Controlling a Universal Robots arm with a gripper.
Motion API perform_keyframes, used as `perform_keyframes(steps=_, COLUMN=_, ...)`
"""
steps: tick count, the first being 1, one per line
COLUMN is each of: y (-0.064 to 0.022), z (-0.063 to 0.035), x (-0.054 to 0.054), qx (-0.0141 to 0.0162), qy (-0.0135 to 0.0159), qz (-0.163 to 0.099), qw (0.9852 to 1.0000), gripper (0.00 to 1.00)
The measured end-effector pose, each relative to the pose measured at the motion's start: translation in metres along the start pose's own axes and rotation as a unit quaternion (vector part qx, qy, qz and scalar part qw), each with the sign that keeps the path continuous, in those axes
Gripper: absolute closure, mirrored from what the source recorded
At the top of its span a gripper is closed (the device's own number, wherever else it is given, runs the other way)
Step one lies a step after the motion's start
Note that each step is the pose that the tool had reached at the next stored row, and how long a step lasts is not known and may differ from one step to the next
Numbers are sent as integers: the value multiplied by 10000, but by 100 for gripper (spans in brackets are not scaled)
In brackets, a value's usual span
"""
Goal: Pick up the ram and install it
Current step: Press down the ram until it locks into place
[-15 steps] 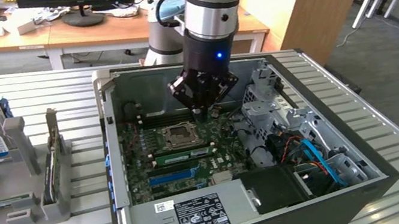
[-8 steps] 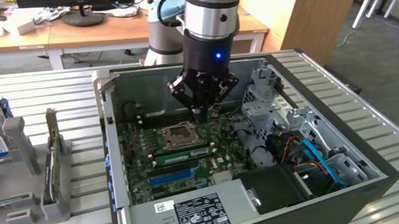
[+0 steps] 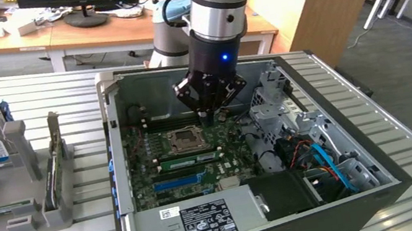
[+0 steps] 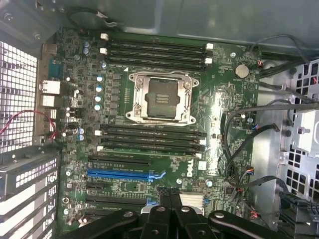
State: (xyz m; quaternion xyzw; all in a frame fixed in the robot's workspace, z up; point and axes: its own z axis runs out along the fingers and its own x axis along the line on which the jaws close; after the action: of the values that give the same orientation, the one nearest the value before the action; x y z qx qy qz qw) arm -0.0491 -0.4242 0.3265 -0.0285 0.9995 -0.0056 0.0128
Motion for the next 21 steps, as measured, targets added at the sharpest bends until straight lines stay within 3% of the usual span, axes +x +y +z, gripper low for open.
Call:
perform_keyframes(steps=14, y=11, z=-22, x=24, qx=-71, qy=-4, qz=226, qw=9997, gripper=89)
perform_keyframes(steps=21, y=11, z=-31, x=25, qx=-69, qy=-3, qz=239, qw=9997, gripper=89)
